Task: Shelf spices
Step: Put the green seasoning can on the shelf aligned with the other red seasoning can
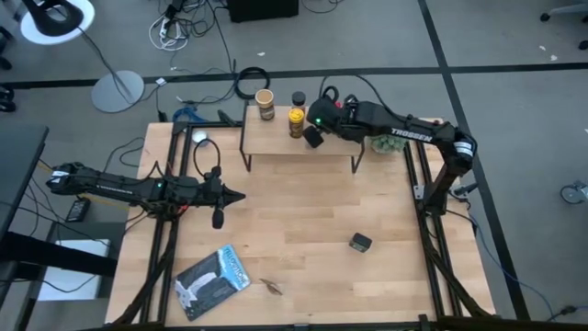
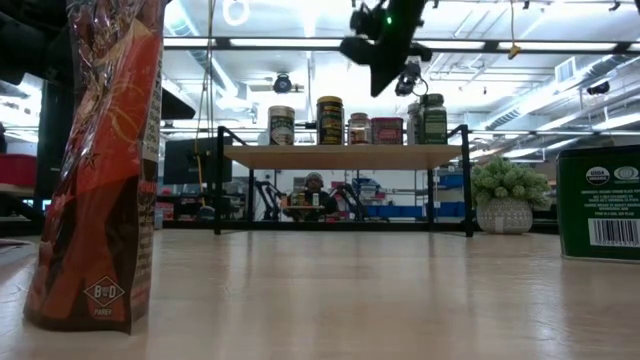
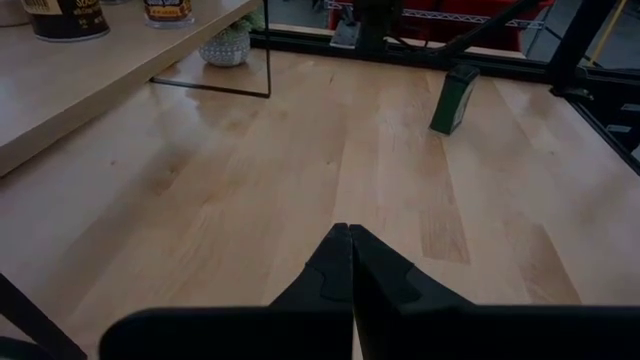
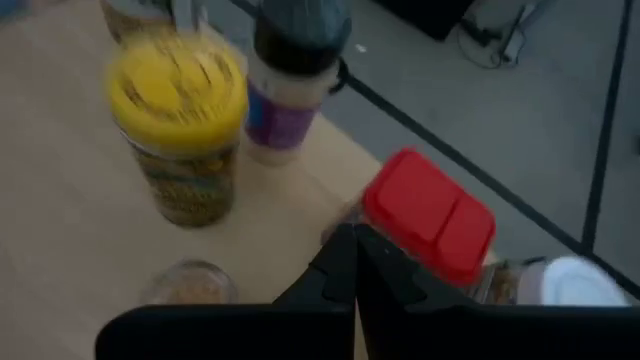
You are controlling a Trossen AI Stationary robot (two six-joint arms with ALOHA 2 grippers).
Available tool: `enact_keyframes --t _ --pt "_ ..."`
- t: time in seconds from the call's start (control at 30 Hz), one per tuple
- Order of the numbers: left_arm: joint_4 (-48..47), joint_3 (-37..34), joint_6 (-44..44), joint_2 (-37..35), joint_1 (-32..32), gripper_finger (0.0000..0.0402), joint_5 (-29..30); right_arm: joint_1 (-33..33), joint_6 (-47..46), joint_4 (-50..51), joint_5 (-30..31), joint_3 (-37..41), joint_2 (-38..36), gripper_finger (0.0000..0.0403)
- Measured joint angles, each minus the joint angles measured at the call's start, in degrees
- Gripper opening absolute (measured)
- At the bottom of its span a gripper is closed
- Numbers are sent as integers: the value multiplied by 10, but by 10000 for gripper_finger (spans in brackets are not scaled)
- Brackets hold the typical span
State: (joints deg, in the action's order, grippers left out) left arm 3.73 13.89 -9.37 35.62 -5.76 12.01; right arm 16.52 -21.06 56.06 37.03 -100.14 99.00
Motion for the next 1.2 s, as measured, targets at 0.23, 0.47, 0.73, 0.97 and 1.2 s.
enact_keyframes --t 0.23,0.47,0.73,0.97,1.2 --pt "-2 0 -1 0 0 0 0 -35 -21 71 61 -70 0 0" --pt "-7 0 -1 0 0 0 0 -118 -210 289 121 -101 -29 0" --pt "-3 0 -1 0 0 0 0 -311 -427 344 127 -15 -114 0" --pt "-2 0 -3 0 0 0 0 -474 -614 333 98 120 -162 7" --pt "-3 0 -14 0 0 0 0 -544 -765 336 0 207 -167 45"
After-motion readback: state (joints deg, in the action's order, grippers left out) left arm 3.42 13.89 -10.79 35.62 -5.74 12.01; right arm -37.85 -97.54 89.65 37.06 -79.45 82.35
